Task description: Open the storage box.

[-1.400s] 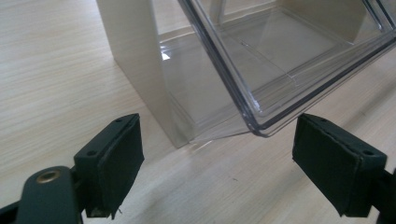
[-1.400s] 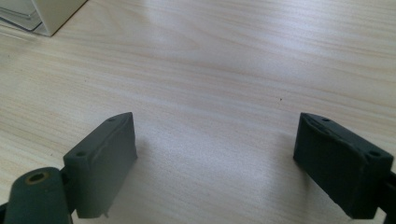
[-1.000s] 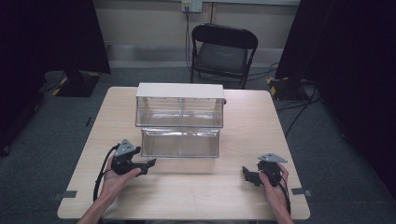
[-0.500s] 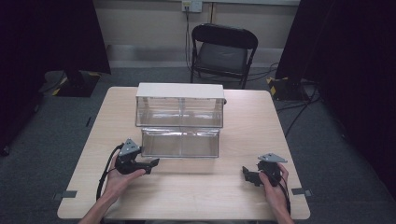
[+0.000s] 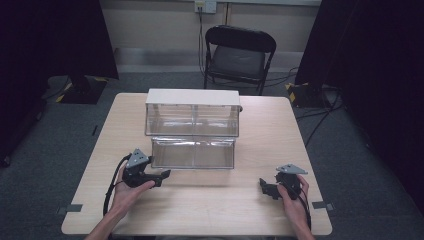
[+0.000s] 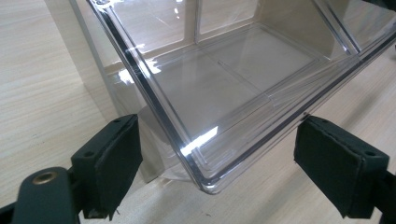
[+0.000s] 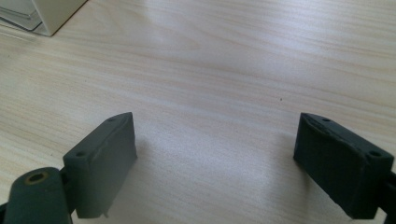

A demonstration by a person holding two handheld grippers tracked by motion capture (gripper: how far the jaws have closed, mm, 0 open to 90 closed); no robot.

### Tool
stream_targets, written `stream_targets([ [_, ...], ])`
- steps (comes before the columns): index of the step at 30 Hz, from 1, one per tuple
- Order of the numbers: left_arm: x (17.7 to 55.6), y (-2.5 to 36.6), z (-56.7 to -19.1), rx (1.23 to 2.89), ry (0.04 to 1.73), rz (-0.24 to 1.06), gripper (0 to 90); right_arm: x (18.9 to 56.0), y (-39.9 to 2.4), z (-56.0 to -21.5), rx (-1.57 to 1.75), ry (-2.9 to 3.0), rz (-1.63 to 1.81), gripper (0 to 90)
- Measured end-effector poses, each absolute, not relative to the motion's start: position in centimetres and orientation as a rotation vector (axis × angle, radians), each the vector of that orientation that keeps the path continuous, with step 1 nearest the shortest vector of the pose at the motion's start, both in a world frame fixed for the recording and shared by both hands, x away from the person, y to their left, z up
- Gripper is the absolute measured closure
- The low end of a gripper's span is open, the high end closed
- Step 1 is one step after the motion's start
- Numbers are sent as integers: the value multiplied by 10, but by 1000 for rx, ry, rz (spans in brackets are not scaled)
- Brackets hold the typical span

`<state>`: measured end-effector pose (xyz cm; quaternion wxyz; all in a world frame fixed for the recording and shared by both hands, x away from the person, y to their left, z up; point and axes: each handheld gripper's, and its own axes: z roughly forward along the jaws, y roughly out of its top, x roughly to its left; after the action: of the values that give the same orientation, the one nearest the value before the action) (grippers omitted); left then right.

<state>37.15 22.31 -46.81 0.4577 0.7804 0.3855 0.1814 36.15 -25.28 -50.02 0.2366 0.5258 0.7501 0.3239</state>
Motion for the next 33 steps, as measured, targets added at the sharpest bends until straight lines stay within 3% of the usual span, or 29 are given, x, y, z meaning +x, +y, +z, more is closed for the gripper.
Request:
stream_targets([
  [33, 367, 228, -463, 1898, 931, 424, 155, 362, -253, -500, 1444, 2058, 888, 117],
])
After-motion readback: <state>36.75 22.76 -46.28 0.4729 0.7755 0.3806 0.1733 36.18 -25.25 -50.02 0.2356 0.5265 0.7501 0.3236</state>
